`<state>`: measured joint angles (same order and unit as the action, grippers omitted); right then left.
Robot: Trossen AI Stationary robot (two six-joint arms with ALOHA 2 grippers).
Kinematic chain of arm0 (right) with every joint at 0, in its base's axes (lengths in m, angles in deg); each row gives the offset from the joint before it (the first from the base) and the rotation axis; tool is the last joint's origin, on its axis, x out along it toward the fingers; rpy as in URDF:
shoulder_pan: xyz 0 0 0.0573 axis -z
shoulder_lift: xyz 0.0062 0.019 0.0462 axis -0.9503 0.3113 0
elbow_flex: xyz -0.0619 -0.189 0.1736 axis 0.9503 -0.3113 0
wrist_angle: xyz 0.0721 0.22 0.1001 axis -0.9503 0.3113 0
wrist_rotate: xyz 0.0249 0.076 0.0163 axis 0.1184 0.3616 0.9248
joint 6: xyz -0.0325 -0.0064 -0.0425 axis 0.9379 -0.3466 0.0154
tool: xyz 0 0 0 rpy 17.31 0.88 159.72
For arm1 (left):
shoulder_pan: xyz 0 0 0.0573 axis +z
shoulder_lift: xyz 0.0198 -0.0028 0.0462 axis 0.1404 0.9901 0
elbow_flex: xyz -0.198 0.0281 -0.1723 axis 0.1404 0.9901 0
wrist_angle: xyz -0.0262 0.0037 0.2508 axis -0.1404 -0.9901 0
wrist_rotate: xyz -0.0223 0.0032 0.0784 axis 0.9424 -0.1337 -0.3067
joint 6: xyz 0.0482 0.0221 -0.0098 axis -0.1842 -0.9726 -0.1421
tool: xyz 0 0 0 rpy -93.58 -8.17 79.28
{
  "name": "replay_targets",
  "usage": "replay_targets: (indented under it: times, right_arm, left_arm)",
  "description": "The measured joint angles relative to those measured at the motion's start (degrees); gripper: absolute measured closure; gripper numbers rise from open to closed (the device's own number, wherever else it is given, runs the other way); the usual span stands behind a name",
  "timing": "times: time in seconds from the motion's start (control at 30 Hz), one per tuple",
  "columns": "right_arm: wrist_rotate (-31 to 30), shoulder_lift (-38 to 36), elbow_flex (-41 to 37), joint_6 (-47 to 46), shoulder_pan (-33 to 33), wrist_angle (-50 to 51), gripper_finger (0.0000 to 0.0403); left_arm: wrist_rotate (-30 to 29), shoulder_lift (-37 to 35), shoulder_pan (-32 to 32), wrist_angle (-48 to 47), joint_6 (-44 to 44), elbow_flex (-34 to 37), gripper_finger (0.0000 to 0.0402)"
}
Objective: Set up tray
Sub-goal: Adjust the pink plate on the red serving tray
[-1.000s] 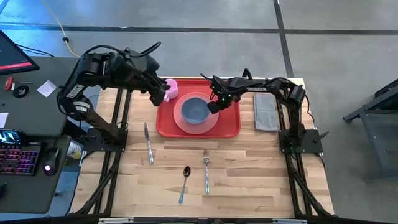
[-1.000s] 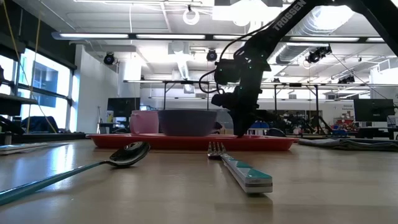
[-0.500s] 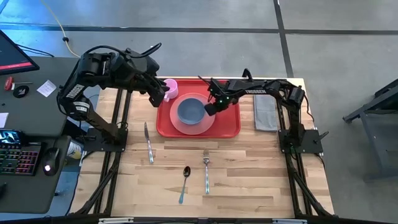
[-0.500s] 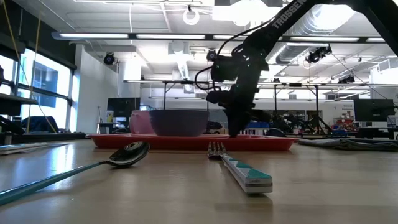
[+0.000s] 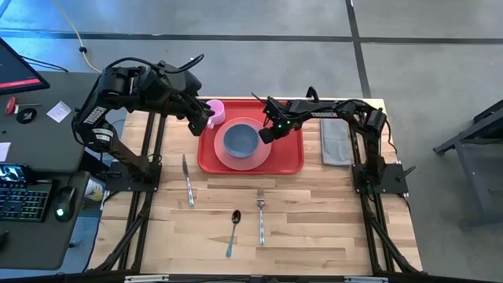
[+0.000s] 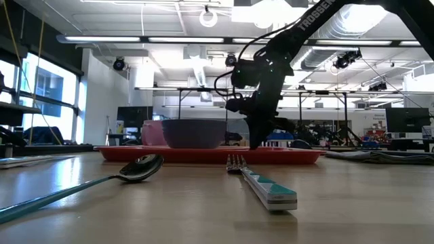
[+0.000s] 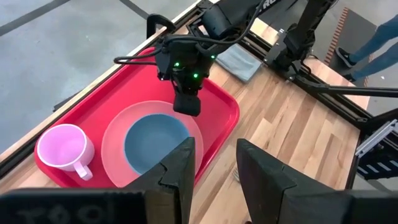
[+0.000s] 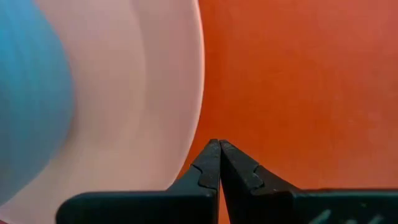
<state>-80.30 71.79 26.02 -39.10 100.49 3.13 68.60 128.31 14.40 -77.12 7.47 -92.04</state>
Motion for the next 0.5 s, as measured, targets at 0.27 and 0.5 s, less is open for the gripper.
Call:
replay_targets:
  times: [0.27, 0.5]
  right_arm:
    - [1.1, 0.0, 0.0, 1.1, 0.0, 0.7, 0.0403]
    - [2.2, 0.0, 0.0, 1.1, 0.0, 0.2, 0.0403]
  left_arm:
    - [0.0, 0.0, 0.0, 0.0, -0.3, 0.0, 0.0250]
    - [-0.4, 0.0, 0.0, 0.1, -0.6, 0.0, 0.0250]
